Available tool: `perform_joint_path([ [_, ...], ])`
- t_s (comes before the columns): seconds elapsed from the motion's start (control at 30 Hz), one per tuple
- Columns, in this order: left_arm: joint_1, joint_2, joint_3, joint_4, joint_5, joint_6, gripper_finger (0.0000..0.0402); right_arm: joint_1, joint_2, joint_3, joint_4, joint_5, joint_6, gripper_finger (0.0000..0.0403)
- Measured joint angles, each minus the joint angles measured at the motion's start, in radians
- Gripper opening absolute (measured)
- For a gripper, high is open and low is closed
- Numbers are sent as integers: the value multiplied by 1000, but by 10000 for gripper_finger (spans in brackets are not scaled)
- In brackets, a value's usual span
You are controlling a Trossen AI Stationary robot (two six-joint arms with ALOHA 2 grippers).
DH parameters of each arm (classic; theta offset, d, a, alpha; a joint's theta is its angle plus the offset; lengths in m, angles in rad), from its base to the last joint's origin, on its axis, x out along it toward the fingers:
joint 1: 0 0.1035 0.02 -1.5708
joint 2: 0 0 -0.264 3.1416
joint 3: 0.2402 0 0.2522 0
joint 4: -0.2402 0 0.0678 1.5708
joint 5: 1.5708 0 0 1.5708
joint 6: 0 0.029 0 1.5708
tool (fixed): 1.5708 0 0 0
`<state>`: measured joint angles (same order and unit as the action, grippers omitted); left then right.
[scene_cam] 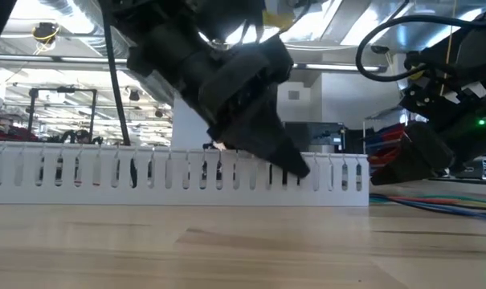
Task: Ziptie cables
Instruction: Close the cable duct
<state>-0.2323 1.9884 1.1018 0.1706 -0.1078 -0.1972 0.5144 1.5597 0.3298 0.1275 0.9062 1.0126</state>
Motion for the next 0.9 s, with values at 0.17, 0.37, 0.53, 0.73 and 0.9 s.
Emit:
perform_joint_path([
  [0.17, -3, 5, 0, -9, -36, 39, 277, 0, 0, 0, 1, 0, 0, 227],
  [0.37, -26, -3, 5, -99, -38, 154, 219, 0, 0, 0, 5, -7, -1, 227],
  [0.53, -47, -26, 7, -227, -37, 149, 196, 0, 0, 1, 58, -41, -63, 227],
  [0.73, -69, -72, 5, -373, -72, 72, 200, 0, -1, 2, 166, -89, -170, 227],
  [0.9, -94, -78, 4, -481, -97, 16, 202, 1, -1, 2, 289, -174, -278, 227],
])
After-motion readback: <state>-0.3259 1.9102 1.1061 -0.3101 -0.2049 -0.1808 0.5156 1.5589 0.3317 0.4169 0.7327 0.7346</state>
